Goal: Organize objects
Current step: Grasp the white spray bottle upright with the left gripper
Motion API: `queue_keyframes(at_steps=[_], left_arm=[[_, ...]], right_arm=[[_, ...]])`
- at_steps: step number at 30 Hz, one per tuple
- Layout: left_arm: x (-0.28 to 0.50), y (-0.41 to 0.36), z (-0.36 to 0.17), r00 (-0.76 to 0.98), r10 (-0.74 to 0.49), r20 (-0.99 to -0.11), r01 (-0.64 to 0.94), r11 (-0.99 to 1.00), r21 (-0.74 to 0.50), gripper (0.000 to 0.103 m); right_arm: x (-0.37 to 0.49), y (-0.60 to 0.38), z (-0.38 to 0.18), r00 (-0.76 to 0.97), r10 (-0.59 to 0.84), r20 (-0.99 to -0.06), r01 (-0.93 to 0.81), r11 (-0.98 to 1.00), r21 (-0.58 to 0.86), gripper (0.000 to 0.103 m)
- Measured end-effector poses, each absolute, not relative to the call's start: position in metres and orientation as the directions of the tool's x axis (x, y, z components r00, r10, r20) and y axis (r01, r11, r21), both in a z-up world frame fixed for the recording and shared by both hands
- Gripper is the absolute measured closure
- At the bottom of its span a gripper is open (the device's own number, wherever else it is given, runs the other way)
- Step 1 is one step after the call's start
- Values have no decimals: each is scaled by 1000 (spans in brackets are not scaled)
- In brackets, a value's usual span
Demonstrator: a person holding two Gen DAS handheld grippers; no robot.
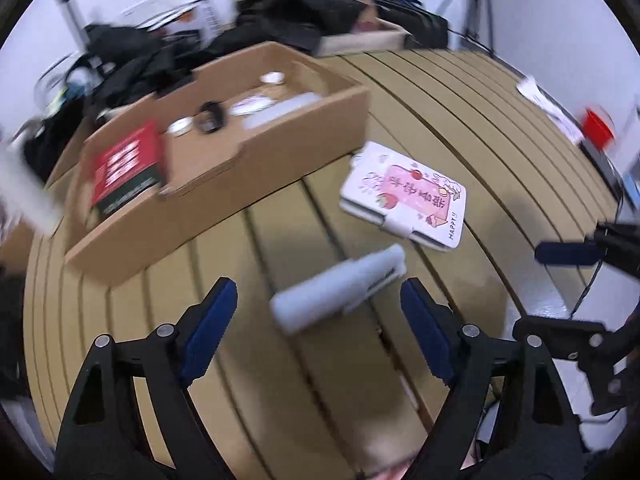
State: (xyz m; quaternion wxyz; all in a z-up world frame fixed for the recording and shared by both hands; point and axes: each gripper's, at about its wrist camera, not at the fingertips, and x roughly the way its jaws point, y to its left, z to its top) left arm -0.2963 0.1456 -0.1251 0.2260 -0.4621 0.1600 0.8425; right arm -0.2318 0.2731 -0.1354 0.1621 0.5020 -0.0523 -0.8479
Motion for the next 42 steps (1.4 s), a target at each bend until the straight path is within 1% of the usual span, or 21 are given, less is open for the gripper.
queue_keyframes(at_steps=[1, 2, 3, 4, 5, 8, 9, 11, 12, 13, 17, 19, 23, 26, 30, 33, 36, 37, 38, 40, 42], left_arm=[[-301, 149, -130, -455, 231, -860, -540, -839, 60, 30], [-306, 151, -136, -434, 231, -871, -550, -833, 53, 44], [-310, 152, -143, -411, 226, -883, -551, -833, 43, 55], [-314, 151, -147, -393, 230, -891, -549, -835, 27, 69], [-315, 147, -150, -382, 236, -894, -537, -844, 7, 76], [-316, 122, -150, -397, 226, -890, -431, -902, -37, 77], [-316, 108, -149, -395, 233, -889, -377, -923, -75, 77], [-314, 87, -150, -374, 288, -881, -315, -933, -172, 78], [-312, 79, -152, -361, 308, -881, -293, -934, -206, 78], [-312, 75, -154, -353, 309, -883, -280, -935, -216, 78], [-309, 77, -157, -366, 296, -883, -278, -940, -200, 79], [-306, 79, -157, -382, 284, -880, -278, -943, -184, 79], [-300, 70, -158, -396, 283, -874, -236, -951, -201, 79], [-289, 56, -153, -402, 301, -865, -201, -950, -237, 79], [-275, 42, -139, -432, 341, -835, -185, -940, -288, 79], [-272, 34, -132, -436, 402, -805, -189, -916, -355, 79], [-279, 32, -135, -421, 428, -799, -191, -904, -384, 79], [-282, 35, -138, -413, 431, -803, -188, -903, -388, 79], [-285, 38, -142, -402, 421, -813, -179, -907, -381, 79], [-289, 46, -151, -389, 391, -834, -178, -920, -349, 79], [-289, 50, -156, -386, 379, -841, -182, -925, -333, 79]], right_arm=[[-237, 275, -136, -447, -318, -836, 217, -945, 244, 30], [-242, 278, -136, -451, -309, -837, 211, -948, 237, 30], [-248, 280, -137, -457, -295, -839, 199, -953, 226, 30], [-253, 282, -137, -460, -286, -841, 192, -956, 220, 30], [-257, 284, -137, -464, -278, -841, 185, -959, 215, 30], [-266, 285, -136, -472, -269, -840, 177, -962, 208, 30], [-267, 283, -136, -471, -271, -839, 182, -961, 209, 30], [-270, 274, -139, -461, -286, -840, 201, -956, 215, 30], [-271, 268, -141, -453, -295, -842, 213, -952, 219, 30], [-273, 260, -143, -444, -302, -843, 227, -949, 221, 30], [-280, 237, -146, -443, -312, -840, 260, -942, 213, 30], [-283, 232, -145, -464, -285, -839, 262, -949, 177, 30], [-288, 242, -145, -476, -238, -847, 234, -962, 140, 30], [-288, 254, -149, -470, -203, -859, 201, -972, 119, 30], [-282, 265, -154, -465, -195, -863, 184, -976, 121, 30], [-287, 268, -152, -465, -170, -869, 174, -980, 99, 30], [-290, 257, -136, -484, -259, -836, 226, -960, 166, 30], [-291, 248, -133, -491, -270, -828, 255, -954, 160, 30], [-291, 241, -132, -500, -251, -829, 268, -955, 128, 30], [-298, 234, -132, -530, -182, -828, 264, -963, 43, 30], [-312, 240, -131, -548, -187, -815, 262, -964, 45, 30]])
